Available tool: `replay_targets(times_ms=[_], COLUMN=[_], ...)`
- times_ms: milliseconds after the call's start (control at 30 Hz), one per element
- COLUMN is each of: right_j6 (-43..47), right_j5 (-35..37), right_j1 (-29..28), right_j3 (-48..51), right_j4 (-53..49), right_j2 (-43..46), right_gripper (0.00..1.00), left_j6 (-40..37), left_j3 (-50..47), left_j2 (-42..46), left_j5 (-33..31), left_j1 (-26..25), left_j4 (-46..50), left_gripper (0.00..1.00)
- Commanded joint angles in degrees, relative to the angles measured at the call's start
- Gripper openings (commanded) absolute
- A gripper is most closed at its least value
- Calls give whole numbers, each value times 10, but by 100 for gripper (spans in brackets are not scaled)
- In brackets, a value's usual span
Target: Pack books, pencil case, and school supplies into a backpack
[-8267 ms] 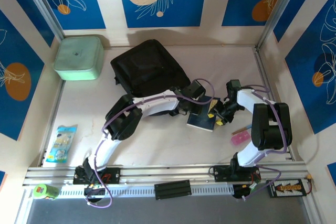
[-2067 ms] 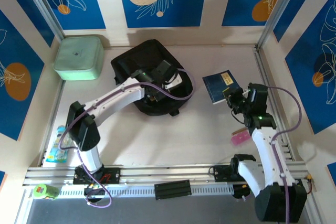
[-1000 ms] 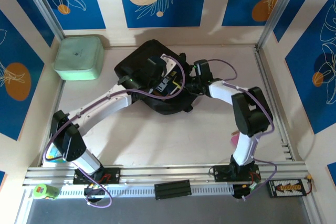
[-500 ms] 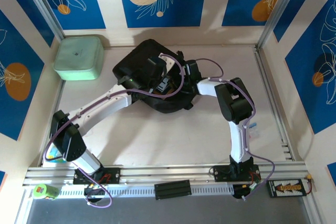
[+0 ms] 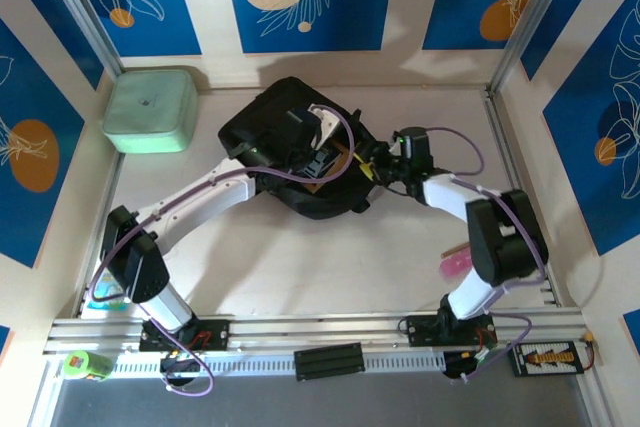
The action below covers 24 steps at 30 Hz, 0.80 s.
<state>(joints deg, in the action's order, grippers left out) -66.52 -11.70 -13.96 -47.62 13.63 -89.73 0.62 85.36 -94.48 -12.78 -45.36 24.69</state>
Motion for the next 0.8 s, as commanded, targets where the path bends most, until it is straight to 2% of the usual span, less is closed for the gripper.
replay_targets(times_ms=[0, 67, 133, 200, 267, 400, 500, 633, 767], right_j6=[35, 52, 58, 71, 96, 155, 202, 272, 347], right_j5=[74, 86, 88, 91, 101, 115, 123, 152, 160], right_j1=[14, 38, 66, 90, 99, 79, 35, -50, -134], right_j3=[15, 25, 42, 59, 62, 37, 2, -71, -157], right_j4=[-121, -169, -205, -231, -265, -316, -339, -363, -378], right_j2=[88, 134, 174, 212, 246, 271, 258, 200, 114], right_gripper=[59, 62, 64, 66, 69, 71, 71, 71, 69], left_j6=[40, 57, 74, 90, 115, 190, 270, 362, 429], left_j3=[37, 55, 56, 44, 17, -53, -116, -194, -253], left_j2=[-32, -49, -47, -31, -1, 65, 109, 153, 168], left_j5=[97, 123, 114, 118, 121, 118, 111, 117, 181], left_j1=[4, 4, 6, 14, 28, 84, 144, 216, 283], left_j4=[3, 22, 32, 31, 22, 13, 13, 3, -43], left_gripper=[17, 42, 62, 76, 83, 86, 83, 76, 73])
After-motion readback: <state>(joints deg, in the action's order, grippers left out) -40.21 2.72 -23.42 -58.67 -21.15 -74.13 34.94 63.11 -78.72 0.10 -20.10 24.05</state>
